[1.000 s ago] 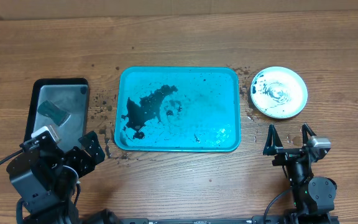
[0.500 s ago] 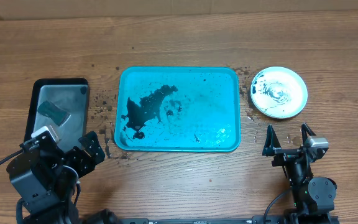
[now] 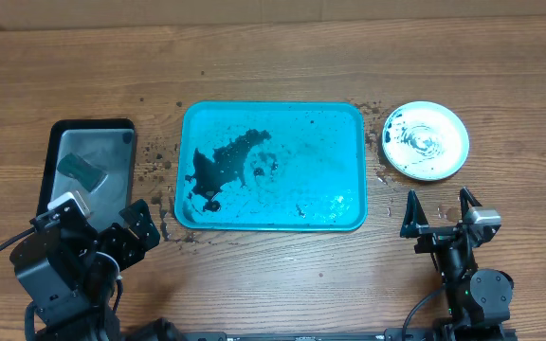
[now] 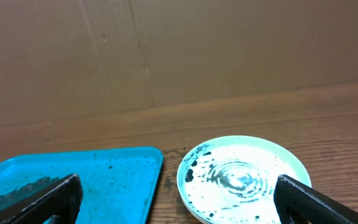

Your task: Clean dirty plates on tray and stack at the side

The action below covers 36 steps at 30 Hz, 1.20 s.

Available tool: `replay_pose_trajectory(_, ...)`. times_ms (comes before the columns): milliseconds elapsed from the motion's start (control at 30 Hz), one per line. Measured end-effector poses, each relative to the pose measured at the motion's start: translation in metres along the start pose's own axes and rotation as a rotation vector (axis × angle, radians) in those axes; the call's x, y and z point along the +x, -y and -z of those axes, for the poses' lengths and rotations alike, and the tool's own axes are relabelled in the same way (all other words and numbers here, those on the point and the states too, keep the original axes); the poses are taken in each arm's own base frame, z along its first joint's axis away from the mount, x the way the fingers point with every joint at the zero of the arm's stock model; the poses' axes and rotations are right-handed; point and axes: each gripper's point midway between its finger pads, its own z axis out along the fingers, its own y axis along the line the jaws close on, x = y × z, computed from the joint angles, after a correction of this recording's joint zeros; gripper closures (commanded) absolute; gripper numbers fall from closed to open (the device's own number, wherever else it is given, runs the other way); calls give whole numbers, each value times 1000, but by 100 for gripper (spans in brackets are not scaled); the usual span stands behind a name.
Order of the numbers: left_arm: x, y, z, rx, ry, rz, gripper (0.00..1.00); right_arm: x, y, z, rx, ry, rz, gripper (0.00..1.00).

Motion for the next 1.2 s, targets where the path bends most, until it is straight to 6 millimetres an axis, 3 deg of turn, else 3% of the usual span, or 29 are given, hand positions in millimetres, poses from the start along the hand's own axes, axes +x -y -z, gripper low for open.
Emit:
replay_pose_trajectory(167, 1, 6, -1, 23, -5, -25, 0, 0, 0, 0, 0, 0, -1, 0)
replay_pose_trajectory(267, 7, 30, -5, 113, -19, -146, 0, 0, 0, 0, 0, 0, 0, 0)
replay_pose_trajectory(333, 16, 57, -16, 230, -4, -321, 0, 0, 0, 0, 0, 0, 0, 0)
replay_pose_trajectory(467, 39, 82, -33, 364, 64, -527, 0, 0, 0, 0, 0, 0, 0, 0)
replay_pose_trajectory(567, 54, 80, -46, 395, 127, -582, 0, 0, 0, 0, 0, 0, 0, 0)
replay_pose_trajectory(733, 50, 81, -55, 430, 322, -598, 0, 0, 0, 0, 0, 0, 0, 0)
replay_pose_trajectory(933, 58, 65, -60, 400, 404, -544, 0, 0, 0, 0, 0, 0, 0, 0)
replay_pose_trajectory(1200, 45, 58, -59, 401, 612, -448, 0, 0, 0, 0, 0, 0, 0, 0)
